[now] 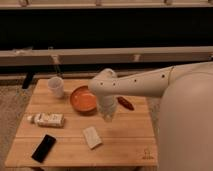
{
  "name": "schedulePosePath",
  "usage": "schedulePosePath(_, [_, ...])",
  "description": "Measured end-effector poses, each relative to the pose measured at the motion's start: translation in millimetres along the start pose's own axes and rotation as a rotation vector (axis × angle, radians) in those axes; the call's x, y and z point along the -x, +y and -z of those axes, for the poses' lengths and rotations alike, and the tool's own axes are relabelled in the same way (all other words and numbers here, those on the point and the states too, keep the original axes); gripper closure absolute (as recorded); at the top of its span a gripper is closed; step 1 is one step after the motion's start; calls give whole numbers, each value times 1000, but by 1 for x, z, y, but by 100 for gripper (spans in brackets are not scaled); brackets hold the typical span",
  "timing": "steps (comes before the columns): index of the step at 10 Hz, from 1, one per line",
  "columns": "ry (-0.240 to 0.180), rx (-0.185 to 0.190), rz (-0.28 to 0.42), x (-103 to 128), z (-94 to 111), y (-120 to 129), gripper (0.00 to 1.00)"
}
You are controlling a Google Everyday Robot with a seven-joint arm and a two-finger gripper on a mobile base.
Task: Place the pepper on the white sponge
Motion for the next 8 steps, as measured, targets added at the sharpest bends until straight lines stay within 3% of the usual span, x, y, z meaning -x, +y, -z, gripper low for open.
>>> schedulePosePath(2, [4, 6, -26, 28, -2, -43, 24])
schedulePosePath(3, [5, 12, -34, 39, -3, -59, 21])
schedulePosePath(5, [13, 54, -16, 68, -10, -97, 20])
schedulePosePath(8, [11, 134, 65, 93, -27, -120, 20])
